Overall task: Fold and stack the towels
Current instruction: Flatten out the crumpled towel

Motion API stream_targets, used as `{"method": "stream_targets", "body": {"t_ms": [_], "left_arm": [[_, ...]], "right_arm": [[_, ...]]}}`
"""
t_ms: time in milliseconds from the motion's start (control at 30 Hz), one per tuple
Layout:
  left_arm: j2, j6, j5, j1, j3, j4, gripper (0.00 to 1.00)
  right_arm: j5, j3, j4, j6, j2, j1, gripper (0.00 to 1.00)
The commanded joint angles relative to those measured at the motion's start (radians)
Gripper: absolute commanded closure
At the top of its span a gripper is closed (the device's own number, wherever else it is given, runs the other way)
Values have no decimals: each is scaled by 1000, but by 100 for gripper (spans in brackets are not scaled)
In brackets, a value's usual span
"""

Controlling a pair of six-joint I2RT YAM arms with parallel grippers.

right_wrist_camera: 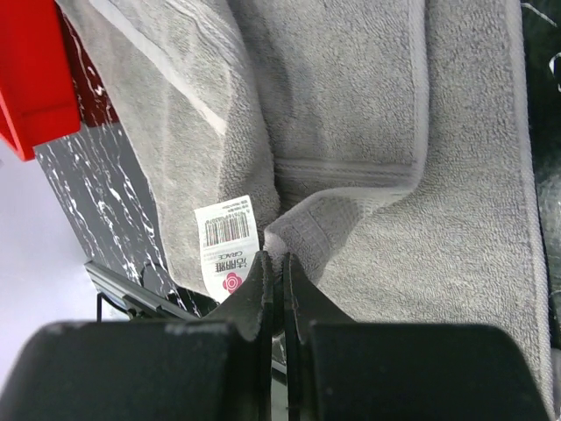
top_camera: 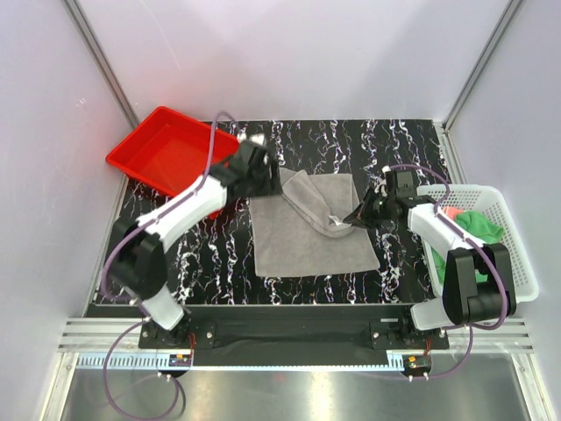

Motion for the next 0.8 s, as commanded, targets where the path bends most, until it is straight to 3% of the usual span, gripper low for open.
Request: {"method": "stream_targets", "body": {"t_ms": [0, 133, 367, 767], "left_arm": [[141, 98, 86, 61, 154, 138, 35], [292, 162, 224, 111, 288, 166, 38], [467, 270, 290, 137, 406, 170, 40], [557, 279, 372, 137, 399, 233, 46]], "right_arm": [[-2, -4, 56, 12, -36, 7, 100], [-11, -1, 68, 11, -13, 7, 100], [-13, 25, 76, -11, 37, 7, 100], [-8, 24, 100, -22, 80, 8, 100]]}}
